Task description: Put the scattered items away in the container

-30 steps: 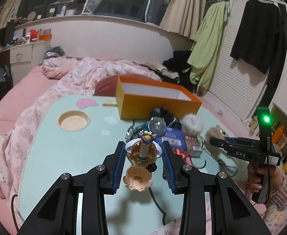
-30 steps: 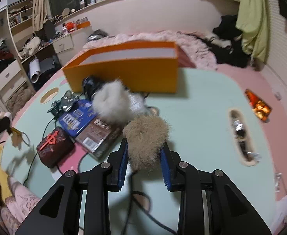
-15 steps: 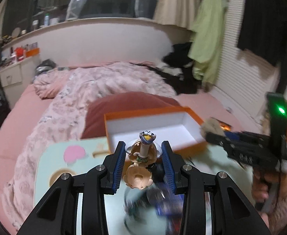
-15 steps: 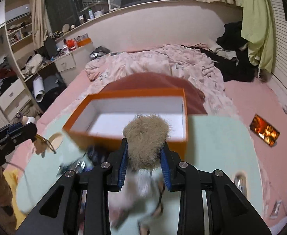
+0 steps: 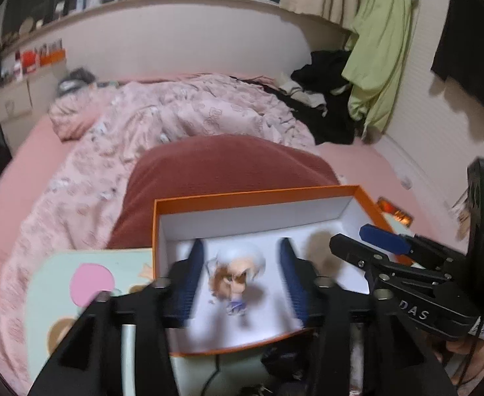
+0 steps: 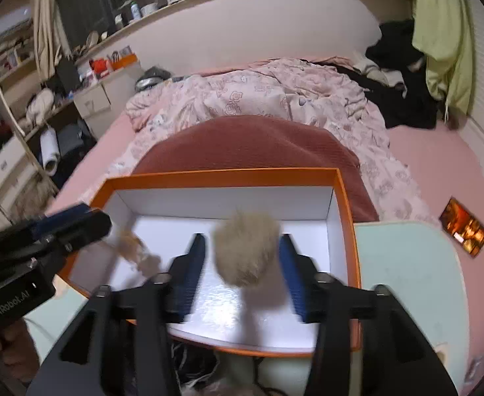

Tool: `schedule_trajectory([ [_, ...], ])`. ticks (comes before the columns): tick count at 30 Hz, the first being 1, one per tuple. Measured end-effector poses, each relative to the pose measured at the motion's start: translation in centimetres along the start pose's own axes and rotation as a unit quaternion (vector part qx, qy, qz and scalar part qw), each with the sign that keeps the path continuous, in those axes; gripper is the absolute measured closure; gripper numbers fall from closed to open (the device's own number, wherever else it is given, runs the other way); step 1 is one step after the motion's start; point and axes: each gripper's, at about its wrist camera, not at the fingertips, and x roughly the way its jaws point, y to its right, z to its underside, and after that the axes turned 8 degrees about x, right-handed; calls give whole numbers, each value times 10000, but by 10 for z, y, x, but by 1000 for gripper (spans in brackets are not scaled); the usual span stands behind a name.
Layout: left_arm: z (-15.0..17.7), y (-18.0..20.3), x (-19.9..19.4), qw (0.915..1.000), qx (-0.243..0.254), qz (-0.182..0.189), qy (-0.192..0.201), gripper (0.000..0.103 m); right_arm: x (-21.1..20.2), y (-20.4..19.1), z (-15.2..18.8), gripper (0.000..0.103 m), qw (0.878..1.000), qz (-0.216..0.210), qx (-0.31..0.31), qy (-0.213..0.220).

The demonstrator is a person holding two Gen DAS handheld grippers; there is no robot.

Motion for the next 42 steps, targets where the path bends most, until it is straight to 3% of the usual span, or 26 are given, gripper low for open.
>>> schedule_trajectory([
  [3,5,0,-25,9994,-29,44,352,31,-20,3,4,37,9995,-41,57,297],
  [10,42,11,-82,9975,237,-68,655,9,-70,-2,23,36,9984,-153,-139,529],
  [14,91,23,-106,9965,600,-142,559,7,-89,-6,57,29,9984,-76,-430,355],
  [18,138,24,-119,9979,565,-149,271,7,-92,-4,98,28,9965,-106,-819,-142],
  [23,171,21,-119,9993,366,-51,-4,7,-101,4,143,28,9956,32,-884,-322],
  [28,186,19,-98,9978,403,-269,-449,6,-98,6,167,28,9948,224,-925,-366],
  [30,193,20,-87,9952,491,-498,-679,0,-91,6,175,25,9934,422,-1010,-356],
  [31,195,23,-84,9932,629,-683,-706,0,-91,5,177,15,9923,518,-1095,-247],
  [34,196,24,-85,9934,679,-643,-661,0,-87,10,179,0,9928,535,-1052,-187],
  [42,197,23,-86,9941,711,-619,-545,0,-87,11,181,0,9931,483,-1064,-89],
])
